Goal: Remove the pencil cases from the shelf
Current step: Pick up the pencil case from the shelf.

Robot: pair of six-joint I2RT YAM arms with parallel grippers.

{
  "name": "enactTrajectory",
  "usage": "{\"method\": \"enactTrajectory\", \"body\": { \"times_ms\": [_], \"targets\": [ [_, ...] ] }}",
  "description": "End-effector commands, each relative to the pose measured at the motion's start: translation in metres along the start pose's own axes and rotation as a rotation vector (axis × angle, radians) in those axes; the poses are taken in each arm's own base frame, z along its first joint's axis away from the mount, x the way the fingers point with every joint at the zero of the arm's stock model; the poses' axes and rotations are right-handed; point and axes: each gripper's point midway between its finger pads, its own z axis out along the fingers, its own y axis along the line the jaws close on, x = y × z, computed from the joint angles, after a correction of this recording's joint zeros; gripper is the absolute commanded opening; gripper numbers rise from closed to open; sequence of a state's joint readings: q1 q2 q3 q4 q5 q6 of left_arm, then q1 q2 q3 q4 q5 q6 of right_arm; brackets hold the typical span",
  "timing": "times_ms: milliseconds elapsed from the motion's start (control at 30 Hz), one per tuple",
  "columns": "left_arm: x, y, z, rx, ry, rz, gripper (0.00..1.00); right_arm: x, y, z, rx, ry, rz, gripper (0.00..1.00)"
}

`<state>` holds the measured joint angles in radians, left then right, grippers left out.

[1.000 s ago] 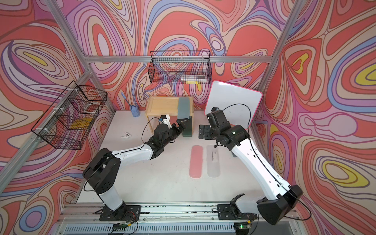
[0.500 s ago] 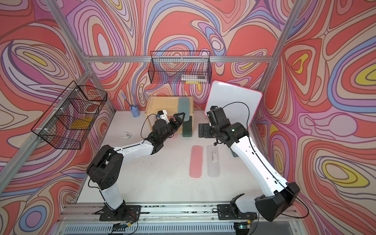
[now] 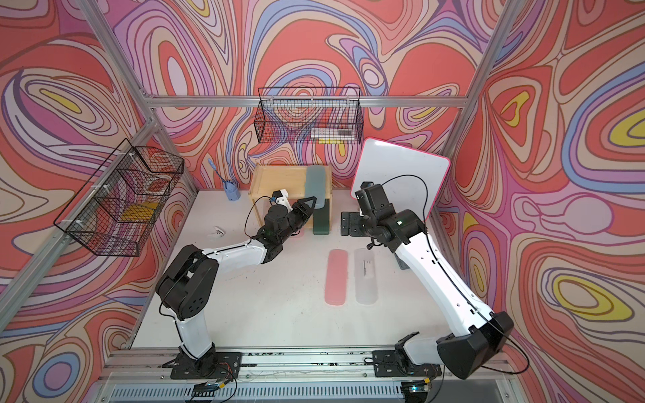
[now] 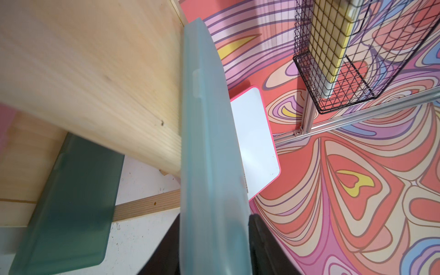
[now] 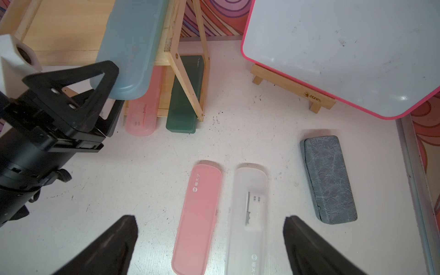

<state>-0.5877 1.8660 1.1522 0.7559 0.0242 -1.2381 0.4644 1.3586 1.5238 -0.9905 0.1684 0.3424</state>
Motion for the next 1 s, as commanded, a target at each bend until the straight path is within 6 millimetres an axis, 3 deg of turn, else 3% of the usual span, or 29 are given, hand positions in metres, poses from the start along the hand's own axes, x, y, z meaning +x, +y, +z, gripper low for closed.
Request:
{"method": "enactTrajectory", "body": {
  "times_ms": [0, 133, 267, 367, 533, 767, 967],
  "targets": [
    [-0.008, -0.005, -0.006, 0.021, -0.017, 0.003, 0.29, -0.001, -0.002, 0.002, -0.001, -0.013, 0.018, 0.98],
    [-0.006, -0.007, -0.014, 0.042, -0.010, -0.003, 0.22, 0.000, 0.000, 0.002, -0.009, -0.009, 0.032, 0.98],
    [-0.004, -0.010, -0.035, 0.070, -0.009, 0.018, 0.16, -0.002, 0.008, -0.002, -0.059, -0.014, 0.059, 0.98],
    [-0.001, -0.018, -0.060, 0.101, 0.004, 0.055, 0.16, -0.008, 0.031, -0.012, -0.199, -0.030, 0.102, 0.98],
    [0.017, -0.034, -0.120, 0.061, 0.006, 0.277, 0.13, -0.020, 0.088, -0.030, -0.484, -0.061, 0.155, 0.98],
    [0.032, -0.040, -0.197, -0.022, -0.032, 0.423, 0.11, -0.027, 0.141, -0.014, -0.568, -0.040, 0.145, 0.98],
    [0.033, -0.037, -0.227, -0.041, -0.036, 0.453, 0.11, -0.040, 0.178, -0.001, -0.633, -0.038, 0.160, 0.98]
  ]
}}
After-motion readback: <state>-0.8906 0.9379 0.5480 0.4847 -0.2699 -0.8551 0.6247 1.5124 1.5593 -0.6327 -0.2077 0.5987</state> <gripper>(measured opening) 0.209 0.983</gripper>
